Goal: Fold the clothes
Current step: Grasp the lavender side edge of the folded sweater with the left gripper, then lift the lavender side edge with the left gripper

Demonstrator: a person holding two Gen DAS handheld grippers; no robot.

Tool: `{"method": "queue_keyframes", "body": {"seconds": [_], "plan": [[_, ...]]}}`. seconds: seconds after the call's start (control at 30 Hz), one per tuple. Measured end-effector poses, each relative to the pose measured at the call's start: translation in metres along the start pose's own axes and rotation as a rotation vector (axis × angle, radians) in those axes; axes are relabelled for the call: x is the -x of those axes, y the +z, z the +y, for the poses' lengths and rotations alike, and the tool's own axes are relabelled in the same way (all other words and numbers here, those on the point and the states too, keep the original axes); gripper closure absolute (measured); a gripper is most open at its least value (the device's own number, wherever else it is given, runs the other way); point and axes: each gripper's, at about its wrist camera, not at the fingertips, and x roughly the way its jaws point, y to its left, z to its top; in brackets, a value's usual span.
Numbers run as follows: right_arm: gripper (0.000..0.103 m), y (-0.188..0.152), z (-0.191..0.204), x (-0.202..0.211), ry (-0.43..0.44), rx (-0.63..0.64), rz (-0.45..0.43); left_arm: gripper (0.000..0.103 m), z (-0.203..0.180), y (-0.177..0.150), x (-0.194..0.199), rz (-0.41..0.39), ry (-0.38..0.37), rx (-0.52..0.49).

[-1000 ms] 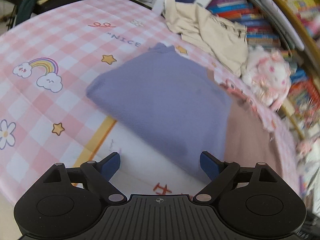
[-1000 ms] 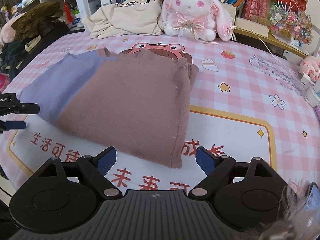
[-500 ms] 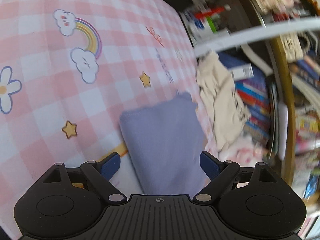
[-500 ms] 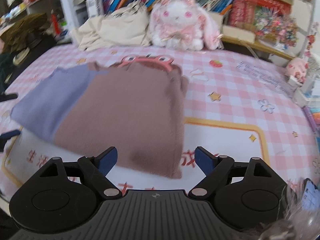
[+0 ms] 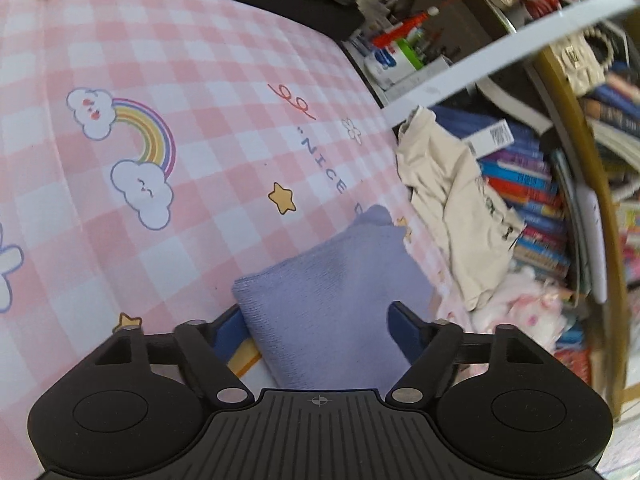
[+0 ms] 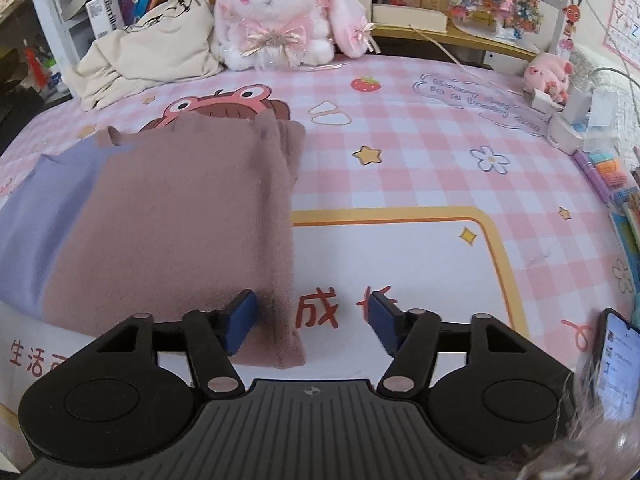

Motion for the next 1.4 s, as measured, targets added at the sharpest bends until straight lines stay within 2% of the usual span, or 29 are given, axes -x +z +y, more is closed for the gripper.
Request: {"method": "queue_keyframes", "body": {"seconds": [0.03, 0.07, 0.1, 0.17, 0.2, 0.3, 0.37, 0.57, 0.8, 0.9, 1.0, 1.07, 1.2, 1.4], "plan": [[0.054, 0.0, 0.001, -0.001, 0.007, 0.001, 0.004, 0.054, 0.001, 0.001, -0.001, 0.013, 0.003, -0.002], [0.058, -0.001, 0.002, -0.002, 0.015, 0.002, 0.006, 0.069, 0.003, 0.001, -0.003, 0.026, 0.007, -0.005], [0.06, -0.001, 0.003, -0.003, 0.022, 0.004, 0.007, 0.077, 0.004, 0.002, -0.004, 0.038, 0.009, -0.006], [0.068, -0.001, 0.006, -0.004, 0.038, 0.007, 0.008, 0.089, 0.005, 0.001, -0.001, 0.044, -0.017, -0.02], [0.07, 0.0, 0.008, -0.005, 0.043, 0.011, 0.008, 0.091, -0.002, -0.001, 0.005, 0.025, -0.057, -0.074], [0.072, 0.0, 0.012, -0.006, 0.042, 0.024, 0.007, 0.09, -0.022, -0.007, 0.023, -0.029, -0.174, -0.231], [0.072, 0.0, 0.013, -0.006, 0.041, 0.023, 0.008, 0.084, -0.027, -0.007, 0.024, -0.011, -0.221, -0.252], [0.072, 0.0, 0.011, -0.006, 0.045, 0.008, 0.007, 0.078, 0.01, -0.001, -0.001, 0.072, -0.114, 0.0], [0.072, -0.002, 0.012, -0.007, 0.046, 0.003, 0.001, 0.076, 0.013, -0.001, -0.018, 0.071, -0.119, -0.004], [0.072, -0.002, 0.013, -0.007, 0.043, 0.002, -0.001, 0.079, 0.012, 0.0, -0.021, 0.082, -0.134, -0.005], [0.072, -0.002, 0.013, -0.007, 0.041, -0.003, -0.001, 0.091, 0.016, 0.001, -0.025, 0.104, -0.149, 0.001], [0.072, -0.002, 0.013, -0.007, 0.043, -0.007, 0.001, 0.093, 0.02, 0.004, -0.025, 0.105, -0.161, 0.014], [0.072, -0.001, 0.02, -0.009, 0.085, 0.019, 0.011, 0.093, 0.024, 0.011, -0.016, 0.068, -0.153, 0.004], [0.065, 0.007, 0.039, -0.012, 0.123, 0.11, 0.005, 0.093, 0.036, 0.025, -0.007, 0.041, -0.122, -0.011]]}}
